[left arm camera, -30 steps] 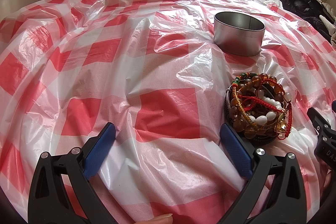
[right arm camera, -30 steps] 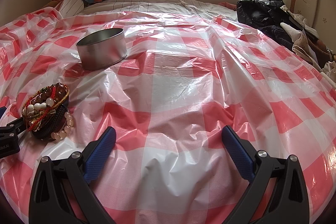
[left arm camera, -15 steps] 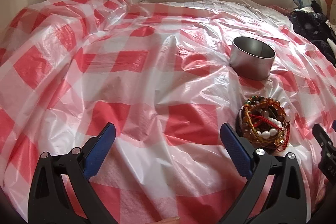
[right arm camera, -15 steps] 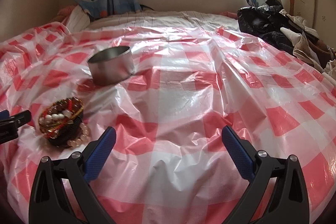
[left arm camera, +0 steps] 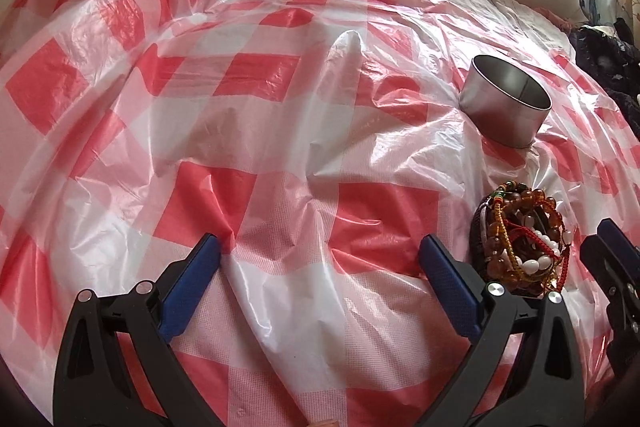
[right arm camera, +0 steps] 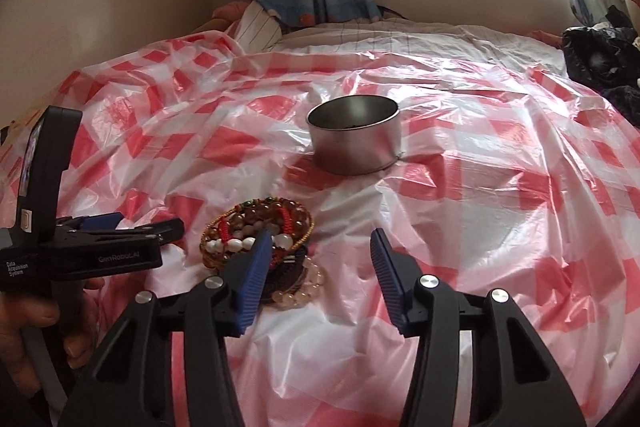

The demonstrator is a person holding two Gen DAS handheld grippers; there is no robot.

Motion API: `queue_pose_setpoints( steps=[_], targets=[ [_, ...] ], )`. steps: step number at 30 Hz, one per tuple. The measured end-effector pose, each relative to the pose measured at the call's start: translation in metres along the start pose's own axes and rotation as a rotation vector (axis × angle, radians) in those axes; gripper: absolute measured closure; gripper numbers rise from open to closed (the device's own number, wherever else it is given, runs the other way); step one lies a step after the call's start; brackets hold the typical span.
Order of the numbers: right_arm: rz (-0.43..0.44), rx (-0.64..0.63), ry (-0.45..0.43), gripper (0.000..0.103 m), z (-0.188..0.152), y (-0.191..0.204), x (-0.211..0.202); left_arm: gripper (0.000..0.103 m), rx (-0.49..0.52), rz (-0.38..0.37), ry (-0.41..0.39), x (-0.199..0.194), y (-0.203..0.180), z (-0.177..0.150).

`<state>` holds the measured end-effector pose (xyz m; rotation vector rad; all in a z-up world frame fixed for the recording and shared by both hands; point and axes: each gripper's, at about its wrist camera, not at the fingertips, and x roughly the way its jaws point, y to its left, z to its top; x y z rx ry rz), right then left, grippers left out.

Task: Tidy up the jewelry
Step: 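Grasp the red string bracelet with the right tool and pull it from the pile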

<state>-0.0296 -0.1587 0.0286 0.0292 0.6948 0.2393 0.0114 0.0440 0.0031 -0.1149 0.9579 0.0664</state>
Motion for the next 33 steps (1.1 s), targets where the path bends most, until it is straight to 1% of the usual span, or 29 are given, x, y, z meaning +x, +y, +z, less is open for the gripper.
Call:
queue_pose_setpoints(
  steps=[1, 4, 6, 8, 12, 16, 19, 22, 23, 26, 28, 29, 30, 31, 32, 33],
  targets=[
    [0.015, -0.006, 0.008, 0.058, 0.002, 0.001, 0.003, 0.007, -0.002, 0.001, 0.003, 0.001, 0.001, 0.000],
    [0.037, -0.024, 0.044, 0.069, 0.007, 0.005, 0.017, 0.007, 0.009, 0.015, 0.008, 0.003, -0.003, -0.001],
    [0.051, -0.030, 0.067, 0.084, 0.008, 0.006, 0.024, 0.007, 0.018, 0.025, 0.008, 0.004, -0.005, -0.001],
    [0.070, -0.040, 0.075, 0.091, 0.008, 0.008, 0.027, 0.007, 0.021, 0.027, 0.008, 0.004, -0.006, -0.001],
    [0.070, -0.030, 0.037, 0.092, 0.008, 0.007, 0.015, 0.007, 0.023, 0.026, 0.010, 0.004, -0.005, 0.000],
    [0.076, 0.040, -0.032, 0.093, 0.008, -0.007, -0.008, 0.007, 0.022, 0.026, 0.009, 0.004, -0.005, 0.000],
    [0.056, 0.099, -0.061, 0.093, 0.005, -0.022, -0.023, 0.007, 0.030, 0.024, 0.005, 0.002, -0.006, -0.001],
    [0.011, 0.164, -0.043, 0.093, -0.002, -0.041, -0.027, 0.007, 0.031, 0.008, 0.003, 0.000, -0.005, -0.001],
    [0.000, 0.189, -0.028, 0.093, -0.004, -0.046, -0.025, 0.007, 0.027, -0.007, -0.013, -0.004, -0.003, -0.001],
    [-0.023, 0.241, 0.025, 0.092, -0.009, -0.058, -0.016, 0.008, 0.039, -0.086, -0.119, -0.026, -0.006, -0.001],
    [-0.039, 0.263, 0.054, 0.092, -0.012, -0.061, -0.009, 0.008, 0.088, -0.161, -0.160, -0.035, -0.015, 0.001],
    [-0.042, 0.273, 0.066, 0.089, -0.015, -0.063, -0.006, 0.008, 0.117, -0.205, -0.167, -0.035, -0.021, 0.001],
    [-0.050, 0.282, 0.072, 0.077, -0.016, -0.064, -0.004, 0.008, 0.140, -0.226, -0.163, -0.033, -0.028, 0.002],
    [-0.065, 0.287, 0.068, 0.069, -0.019, -0.065, -0.004, 0.010, 0.159, -0.232, -0.160, -0.032, -0.034, 0.003],
    [-0.074, 0.287, 0.059, 0.058, -0.019, -0.065, -0.005, 0.016, 0.187, -0.243, -0.157, -0.030, -0.041, 0.004],
    [-0.080, 0.282, 0.054, 0.053, -0.020, -0.065, -0.006, 0.020, 0.217, -0.269, -0.151, -0.027, -0.048, 0.005]
  ],
)
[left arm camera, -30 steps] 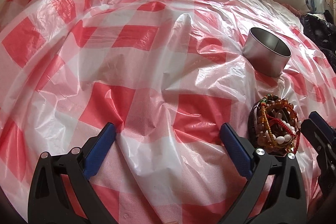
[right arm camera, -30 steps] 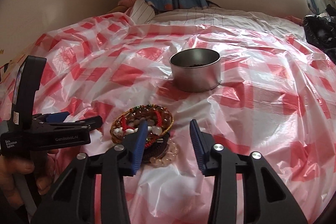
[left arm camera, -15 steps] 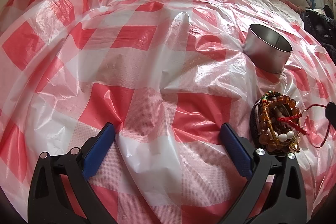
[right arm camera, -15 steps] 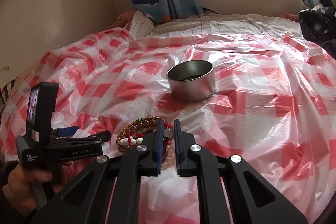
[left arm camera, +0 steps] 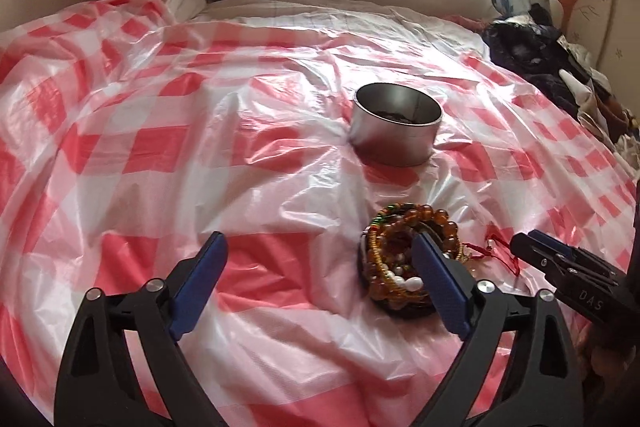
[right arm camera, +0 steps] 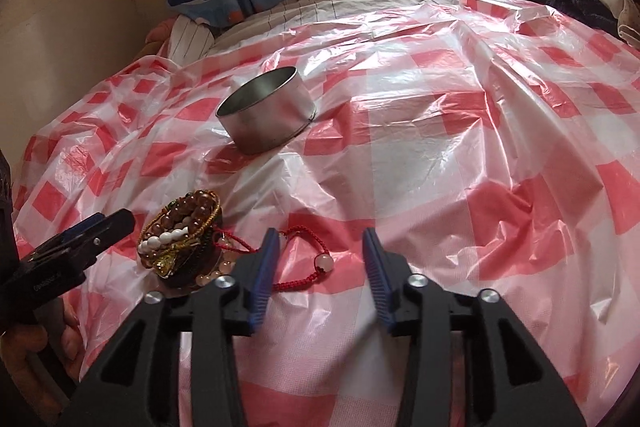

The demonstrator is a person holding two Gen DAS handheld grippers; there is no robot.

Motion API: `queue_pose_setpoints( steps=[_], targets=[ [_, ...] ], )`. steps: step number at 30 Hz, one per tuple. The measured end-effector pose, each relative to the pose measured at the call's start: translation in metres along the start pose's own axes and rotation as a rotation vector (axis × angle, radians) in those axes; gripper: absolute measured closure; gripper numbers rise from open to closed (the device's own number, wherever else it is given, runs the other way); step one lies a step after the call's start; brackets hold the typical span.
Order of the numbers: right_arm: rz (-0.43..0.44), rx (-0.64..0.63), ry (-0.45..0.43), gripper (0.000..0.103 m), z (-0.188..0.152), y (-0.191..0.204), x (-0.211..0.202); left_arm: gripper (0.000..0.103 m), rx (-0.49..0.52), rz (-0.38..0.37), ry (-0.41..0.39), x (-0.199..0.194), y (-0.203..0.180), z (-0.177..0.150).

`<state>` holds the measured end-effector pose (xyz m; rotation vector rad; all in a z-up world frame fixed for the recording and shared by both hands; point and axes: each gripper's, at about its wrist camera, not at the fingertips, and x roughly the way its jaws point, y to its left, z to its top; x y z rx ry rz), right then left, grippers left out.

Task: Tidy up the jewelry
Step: 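Grasp the red string bracelet with the right tool and pull it from the pile, then grasp the green-and-gold beaded bracelet with the left tool while the right tool regrasps the red string bracelet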

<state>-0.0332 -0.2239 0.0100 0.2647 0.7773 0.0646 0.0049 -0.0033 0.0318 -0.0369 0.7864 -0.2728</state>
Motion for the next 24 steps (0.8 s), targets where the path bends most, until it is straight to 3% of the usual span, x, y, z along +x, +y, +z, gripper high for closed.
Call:
queue_pose_setpoints(
  steps=[6, 7, 8, 11, 13, 14, 19, 24],
  targets=[
    [-0.003, 0.008, 0.011, 0.049, -0.002, -0.002, 0.005, 0.053, 0.050, -0.085, 0.051, 0.020, -0.017, 0.003],
    [-0.003, 0.008, 0.013, 0.048, -0.002, -0.002, 0.005, 0.062, 0.049, -0.110, 0.055, 0.022, -0.018, 0.003],
    [-0.002, 0.008, 0.013, 0.047, -0.002, -0.002, 0.005, 0.073, 0.046, -0.108, 0.063, 0.023, -0.018, 0.002],
    [-0.003, 0.005, 0.014, 0.044, -0.002, -0.002, 0.006, 0.090, 0.044, -0.096, 0.079, 0.025, -0.017, 0.000],
    [-0.008, -0.002, 0.018, 0.043, -0.001, 0.000, 0.008, 0.094, 0.051, -0.094, 0.078, 0.022, -0.018, 0.001],
    [-0.010, -0.005, 0.019, 0.042, -0.001, 0.001, 0.008, 0.100, 0.057, -0.093, 0.075, 0.020, -0.018, 0.002],
    [-0.009, -0.004, 0.014, 0.039, -0.002, 0.001, 0.007, 0.101, 0.007, -0.180, 0.019, -0.004, -0.010, 0.011],
    [-0.017, -0.023, 0.011, 0.021, -0.003, 0.005, 0.007, 0.101, -0.071, -0.285, -0.060, -0.031, 0.008, 0.020]
  ],
)
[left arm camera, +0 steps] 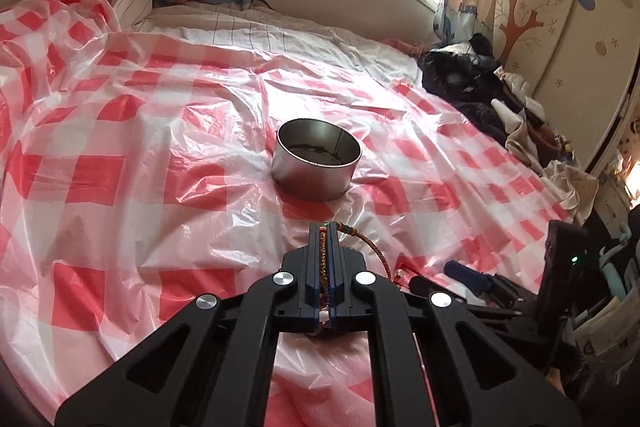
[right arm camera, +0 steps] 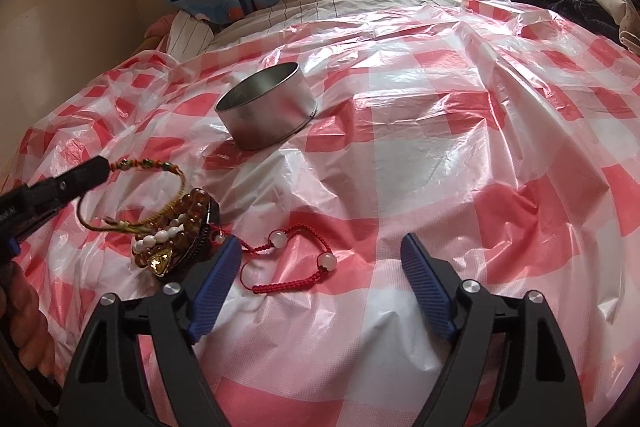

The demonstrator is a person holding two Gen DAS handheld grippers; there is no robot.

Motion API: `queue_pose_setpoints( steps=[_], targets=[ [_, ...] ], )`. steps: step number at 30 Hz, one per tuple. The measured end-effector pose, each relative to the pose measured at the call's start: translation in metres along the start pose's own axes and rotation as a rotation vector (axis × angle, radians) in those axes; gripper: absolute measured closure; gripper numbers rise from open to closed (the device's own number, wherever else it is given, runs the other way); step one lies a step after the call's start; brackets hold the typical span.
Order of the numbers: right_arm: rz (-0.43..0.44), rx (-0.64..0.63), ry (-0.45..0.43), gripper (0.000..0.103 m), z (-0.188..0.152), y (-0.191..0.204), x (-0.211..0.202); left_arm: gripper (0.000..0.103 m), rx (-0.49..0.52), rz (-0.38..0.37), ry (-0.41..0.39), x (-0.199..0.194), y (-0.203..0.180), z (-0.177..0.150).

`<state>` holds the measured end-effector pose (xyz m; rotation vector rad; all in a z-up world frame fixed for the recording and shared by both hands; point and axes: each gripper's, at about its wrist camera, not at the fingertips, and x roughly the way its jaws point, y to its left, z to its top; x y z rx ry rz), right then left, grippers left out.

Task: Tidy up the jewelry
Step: 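Grasp the green-and-gold beaded bracelet with the left tool while the right tool regrasps the red string bracelet, then carry both bracelets over the silver tin and open both tools to drop them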

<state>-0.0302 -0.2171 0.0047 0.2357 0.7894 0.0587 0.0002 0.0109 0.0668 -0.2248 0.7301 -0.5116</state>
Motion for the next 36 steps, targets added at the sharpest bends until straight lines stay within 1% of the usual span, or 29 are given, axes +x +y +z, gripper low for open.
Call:
queue_pose_setpoints(
  steps=[2, 5, 6, 8, 10, 12, 15, 16, 17, 19, 20, 28, 29, 30, 32, 33, 36],
  targets=[
    [-0.009, -0.024, 0.009, 0.018, -0.001, 0.004, 0.003, 0.101, -0.039, -0.007, -0.012, -0.006, 0.009, 0.002],
    [-0.023, -0.053, 0.021, 0.016, -0.001, 0.009, 0.006, 0.101, -0.078, 0.049, -0.004, -0.005, 0.023, 0.001],
    [-0.022, -0.057, 0.025, 0.016, -0.002, 0.009, 0.006, 0.101, -0.090, 0.068, 0.010, -0.002, 0.027, 0.000],
    [-0.015, -0.062, 0.030, 0.017, -0.002, 0.009, 0.007, 0.100, -0.088, 0.155, 0.065, 0.010, 0.034, -0.005],
    [-0.007, -0.064, 0.030, 0.017, -0.003, 0.010, 0.007, 0.100, -0.095, 0.208, 0.107, 0.021, 0.039, -0.013],
    [-0.005, -0.067, 0.031, 0.017, -0.004, 0.009, 0.007, 0.100, -0.122, 0.212, 0.139, 0.027, 0.045, -0.017],
    [-0.012, -0.082, 0.035, 0.017, -0.004, 0.012, 0.007, 0.093, -0.108, 0.245, 0.148, 0.029, 0.047, -0.020],
    [-0.016, -0.088, 0.037, 0.018, -0.004, 0.013, 0.008, 0.088, -0.103, 0.255, 0.152, 0.030, 0.047, -0.021],
    [-0.019, -0.094, 0.039, 0.021, -0.005, 0.014, 0.008, 0.079, -0.103, 0.263, 0.153, 0.030, 0.048, -0.023],
    [-0.021, -0.098, 0.041, 0.022, -0.005, 0.014, 0.008, 0.070, -0.107, 0.269, 0.145, 0.030, 0.049, -0.024],
    [-0.021, -0.098, 0.042, 0.025, -0.005, 0.014, 0.008, 0.067, -0.107, 0.273, 0.145, 0.030, 0.049, -0.023],
    [-0.023, -0.094, 0.042, 0.037, -0.005, 0.013, 0.008, 0.055, -0.066, 0.307, 0.145, 0.033, 0.043, -0.024],
    [-0.023, -0.094, 0.041, 0.040, -0.006, 0.013, 0.008, 0.052, -0.062, 0.313, 0.146, 0.033, 0.042, -0.023],
    [-0.019, -0.094, 0.042, 0.048, -0.006, 0.013, 0.008, 0.050, -0.058, 0.319, 0.146, 0.034, 0.042, -0.023],
    [-0.013, -0.101, 0.048, 0.058, -0.006, 0.014, 0.009, 0.047, -0.050, 0.328, 0.148, 0.035, 0.042, -0.024],
    [-0.010, -0.104, 0.047, 0.066, -0.006, 0.015, 0.009, 0.047, -0.043, 0.333, 0.150, 0.035, 0.041, -0.024],
    [0.005, -0.106, 0.046, 0.087, -0.006, 0.015, 0.009, 0.044, -0.016, 0.346, 0.155, 0.038, 0.037, -0.025]
  ],
)
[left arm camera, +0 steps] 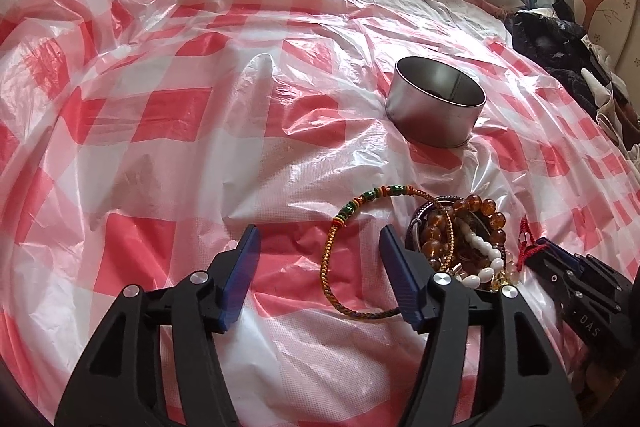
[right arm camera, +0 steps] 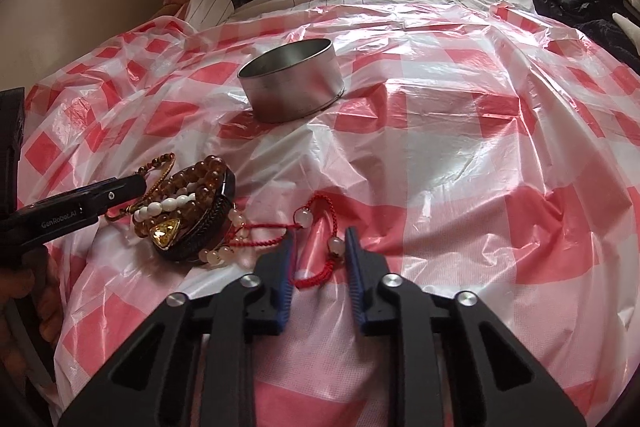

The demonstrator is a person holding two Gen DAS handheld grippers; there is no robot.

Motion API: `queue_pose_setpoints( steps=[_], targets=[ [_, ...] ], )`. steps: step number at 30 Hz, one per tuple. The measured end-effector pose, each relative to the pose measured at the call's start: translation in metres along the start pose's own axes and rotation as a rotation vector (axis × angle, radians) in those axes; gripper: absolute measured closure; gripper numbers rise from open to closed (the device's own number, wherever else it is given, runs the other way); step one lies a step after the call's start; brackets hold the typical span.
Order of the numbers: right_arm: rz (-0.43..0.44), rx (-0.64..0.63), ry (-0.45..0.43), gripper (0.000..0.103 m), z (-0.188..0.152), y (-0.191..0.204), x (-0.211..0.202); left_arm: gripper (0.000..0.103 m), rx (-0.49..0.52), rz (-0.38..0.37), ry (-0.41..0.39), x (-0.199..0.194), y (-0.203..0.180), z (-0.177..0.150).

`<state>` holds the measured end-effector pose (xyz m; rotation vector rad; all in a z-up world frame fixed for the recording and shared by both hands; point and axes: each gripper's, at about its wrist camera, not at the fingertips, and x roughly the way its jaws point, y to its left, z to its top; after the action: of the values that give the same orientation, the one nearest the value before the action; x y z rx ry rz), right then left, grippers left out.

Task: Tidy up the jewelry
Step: 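Carry both bracelets over the silver tin and open both tools to drop them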

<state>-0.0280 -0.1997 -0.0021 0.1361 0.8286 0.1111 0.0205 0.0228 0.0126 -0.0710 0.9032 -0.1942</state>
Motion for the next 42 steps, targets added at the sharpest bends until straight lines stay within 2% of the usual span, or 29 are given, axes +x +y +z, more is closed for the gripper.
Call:
queue_pose_setpoints(
  steps=[3, 4, 5, 6, 7, 8, 12, 15, 21, 27, 33, 36, 38, 39, 40, 41, 42],
  targets=[
    [0.009, 0.004, -0.016, 0.093, 0.000, 0.000, -0.003, 0.044, 0.019, 0.001, -0.003, 0.001, -0.002, -0.001],
    [0.012, 0.005, -0.023, 0.092, 0.000, 0.000, -0.004, 0.048, 0.022, -0.002, -0.004, 0.001, -0.002, -0.001],
    [0.014, 0.007, -0.033, 0.093, 0.000, 0.000, -0.006, 0.065, 0.024, -0.013, -0.005, 0.000, -0.002, -0.001],
    [0.019, 0.012, -0.044, 0.093, 0.000, -0.001, -0.008, 0.075, 0.026, -0.030, 0.002, 0.000, -0.003, -0.001],
    [0.027, 0.018, -0.054, 0.093, 0.001, -0.001, -0.010, 0.090, 0.024, -0.053, 0.008, 0.000, -0.002, 0.000],
    [0.036, 0.026, -0.063, 0.093, 0.001, -0.002, -0.012, 0.099, 0.020, -0.071, 0.010, -0.001, -0.002, 0.000],
    [0.083, 0.050, -0.116, 0.093, 0.008, -0.005, -0.024, 0.100, -0.003, -0.164, -0.017, -0.016, -0.004, 0.006],
    [0.108, 0.040, -0.159, 0.093, 0.019, -0.003, -0.034, 0.100, -0.009, -0.225, -0.067, -0.034, -0.007, 0.022],
    [0.130, 0.002, -0.203, 0.093, 0.053, -0.001, -0.040, 0.100, 0.018, -0.253, -0.125, -0.045, -0.022, 0.062],
    [0.138, -0.012, -0.224, 0.093, 0.084, -0.005, -0.031, 0.100, 0.051, -0.241, -0.130, -0.022, -0.041, 0.099],
    [0.143, -0.036, -0.230, 0.092, 0.113, -0.003, -0.008, 0.100, 0.057, -0.225, -0.115, 0.022, -0.061, 0.127],
    [0.140, -0.054, -0.226, 0.092, 0.129, 0.002, 0.010, 0.098, 0.058, -0.227, -0.050, 0.057, -0.068, 0.136],
    [0.138, -0.066, -0.215, 0.092, 0.137, 0.006, 0.025, 0.082, 0.049, -0.203, -0.010, 0.076, -0.068, 0.137],
    [0.137, -0.072, -0.209, 0.092, 0.140, 0.008, 0.032, 0.077, 0.038, -0.196, -0.006, 0.078, -0.064, 0.137],
    [0.136, -0.077, -0.204, 0.092, 0.142, 0.010, 0.039, 0.067, 0.029, -0.185, -0.017, 0.075, -0.059, 0.136],
    [0.137, -0.081, -0.200, 0.092, 0.144, 0.012, 0.045, 0.061, 0.027, -0.164, -0.034, 0.070, -0.054, 0.135],
    [0.141, -0.083, -0.192, 0.092, 0.145, 0.013, 0.050, 0.060, 0.030, -0.146, -0.039, 0.066, -0.049, 0.135]
  ],
)
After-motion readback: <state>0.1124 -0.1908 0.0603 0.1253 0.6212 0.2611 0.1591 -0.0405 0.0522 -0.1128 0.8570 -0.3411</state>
